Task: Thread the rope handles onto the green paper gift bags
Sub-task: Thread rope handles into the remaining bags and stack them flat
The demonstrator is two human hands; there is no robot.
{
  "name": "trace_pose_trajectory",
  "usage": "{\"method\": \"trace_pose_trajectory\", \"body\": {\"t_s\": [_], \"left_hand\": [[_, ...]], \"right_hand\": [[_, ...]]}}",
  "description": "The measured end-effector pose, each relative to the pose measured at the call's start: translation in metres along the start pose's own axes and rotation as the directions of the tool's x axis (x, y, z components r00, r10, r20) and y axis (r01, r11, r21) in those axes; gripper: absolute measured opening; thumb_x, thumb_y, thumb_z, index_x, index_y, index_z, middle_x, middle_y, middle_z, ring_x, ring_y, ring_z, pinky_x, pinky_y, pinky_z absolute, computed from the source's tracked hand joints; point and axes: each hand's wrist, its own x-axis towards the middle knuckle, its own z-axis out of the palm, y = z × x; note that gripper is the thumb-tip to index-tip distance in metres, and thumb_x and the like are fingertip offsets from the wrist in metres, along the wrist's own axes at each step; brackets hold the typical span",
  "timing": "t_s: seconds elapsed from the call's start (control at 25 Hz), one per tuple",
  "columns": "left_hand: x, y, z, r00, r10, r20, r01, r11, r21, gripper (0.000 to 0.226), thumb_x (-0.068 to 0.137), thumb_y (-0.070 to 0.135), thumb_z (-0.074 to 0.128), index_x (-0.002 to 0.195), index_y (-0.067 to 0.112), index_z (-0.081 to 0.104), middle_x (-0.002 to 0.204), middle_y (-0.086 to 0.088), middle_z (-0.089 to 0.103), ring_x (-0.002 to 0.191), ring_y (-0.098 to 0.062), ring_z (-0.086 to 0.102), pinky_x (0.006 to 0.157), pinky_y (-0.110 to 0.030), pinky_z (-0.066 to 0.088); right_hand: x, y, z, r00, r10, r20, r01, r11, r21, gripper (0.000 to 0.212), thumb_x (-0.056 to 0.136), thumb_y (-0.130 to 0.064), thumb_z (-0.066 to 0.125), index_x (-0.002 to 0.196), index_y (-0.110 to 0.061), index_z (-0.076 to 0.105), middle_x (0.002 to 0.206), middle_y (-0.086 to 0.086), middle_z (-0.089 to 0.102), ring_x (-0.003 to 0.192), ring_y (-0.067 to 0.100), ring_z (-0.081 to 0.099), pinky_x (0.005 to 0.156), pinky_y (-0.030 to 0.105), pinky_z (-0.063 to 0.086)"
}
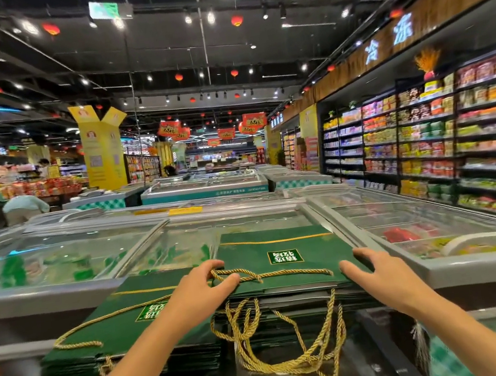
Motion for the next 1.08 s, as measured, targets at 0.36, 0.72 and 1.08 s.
{"method": "trace_pose_trajectory", "body": {"t_s": [0.36,0.72,1.08], "left_hand": [[0.042,0.011,-0.029,0.990,0.140,-0.016,-0.135,0.973,0.186,0.058,0.098,0.058,0.048,0.147,0.028,0.046,0.151,0.008,0.048,0.136,-0.013,0.046,0.109,-0.034,0.039],[0.110,0.010,0.055,0.912,0.052,0.406,-0.262,0.837,0.481,0.071,0.097,0.071,0.031,0.159,0.039,0.018,0.169,-0.002,0.011,0.155,-0.026,0.009,0.125,-0.048,0.008],[0.103,-0.012,0.089,0.937,0.043,0.348,-0.237,0.809,0.538,0.069,0.095,0.073,0.026,0.157,0.048,0.008,0.170,0.002,-0.001,0.155,-0.026,-0.008,0.124,-0.051,-0.007]], "right_hand": [[0.041,-0.018,-0.017,0.986,-0.164,0.026,0.166,0.981,-0.096,0.065,0.096,-0.060,0.054,0.149,-0.023,0.047,0.152,-0.005,0.049,0.139,0.014,0.044,0.113,0.033,0.036],[0.108,-0.012,0.067,0.912,-0.044,0.407,0.218,0.894,-0.391,0.086,0.086,-0.087,0.031,0.159,-0.045,0.015,0.171,-0.001,0.002,0.157,0.029,-0.002,0.124,0.056,0.002],[0.096,0.010,0.096,0.929,-0.041,0.367,0.195,0.898,-0.394,0.080,0.087,-0.086,0.028,0.157,-0.052,0.007,0.170,-0.007,-0.007,0.156,0.024,-0.013,0.123,0.054,-0.008]]}}
